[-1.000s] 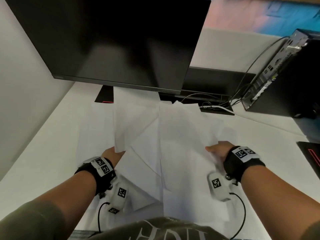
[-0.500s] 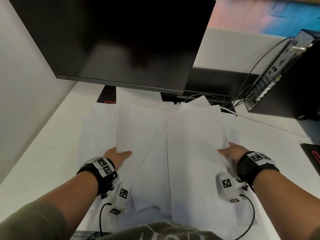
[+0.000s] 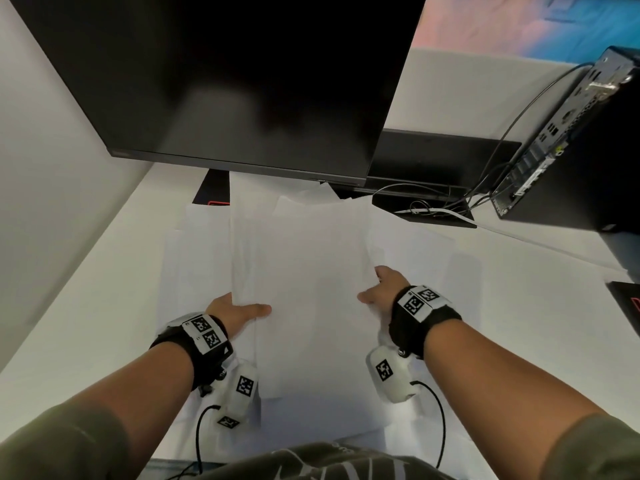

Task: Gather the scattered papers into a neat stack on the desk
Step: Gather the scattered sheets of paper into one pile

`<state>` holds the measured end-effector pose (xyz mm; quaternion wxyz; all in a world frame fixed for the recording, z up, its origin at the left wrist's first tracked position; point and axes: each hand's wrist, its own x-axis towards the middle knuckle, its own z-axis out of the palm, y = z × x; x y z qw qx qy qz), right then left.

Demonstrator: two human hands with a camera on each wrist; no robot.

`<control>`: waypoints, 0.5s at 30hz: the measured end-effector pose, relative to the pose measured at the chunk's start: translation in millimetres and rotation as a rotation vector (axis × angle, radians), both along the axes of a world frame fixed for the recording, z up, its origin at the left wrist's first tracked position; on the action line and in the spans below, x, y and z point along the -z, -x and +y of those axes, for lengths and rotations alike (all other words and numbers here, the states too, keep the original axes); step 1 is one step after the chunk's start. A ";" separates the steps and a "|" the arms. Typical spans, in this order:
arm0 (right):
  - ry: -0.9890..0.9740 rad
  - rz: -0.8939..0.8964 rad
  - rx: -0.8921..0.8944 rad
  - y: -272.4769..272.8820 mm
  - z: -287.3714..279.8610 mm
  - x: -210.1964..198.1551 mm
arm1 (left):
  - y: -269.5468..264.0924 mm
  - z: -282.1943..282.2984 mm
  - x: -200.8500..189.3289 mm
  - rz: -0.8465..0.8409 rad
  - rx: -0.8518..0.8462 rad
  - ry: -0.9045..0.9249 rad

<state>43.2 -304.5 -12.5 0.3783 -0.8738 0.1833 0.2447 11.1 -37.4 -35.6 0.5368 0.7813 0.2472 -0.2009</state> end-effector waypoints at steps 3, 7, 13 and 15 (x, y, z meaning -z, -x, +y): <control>-0.127 -0.042 0.146 0.6 -3.9 -2.5 | -1.7 2.8 3.7 0.000 0.039 -0.050; 0.178 -0.114 0.370 11.1 -51.1 -4.5 | -3.0 3.5 6.2 -0.007 0.064 -0.093; 0.097 0.105 0.277 20.1 -77.6 4.7 | -3.0 1.2 3.7 -0.012 0.075 -0.131; 0.257 0.166 0.147 23.8 -89.3 3.5 | -2.9 1.1 3.6 -0.005 0.081 -0.141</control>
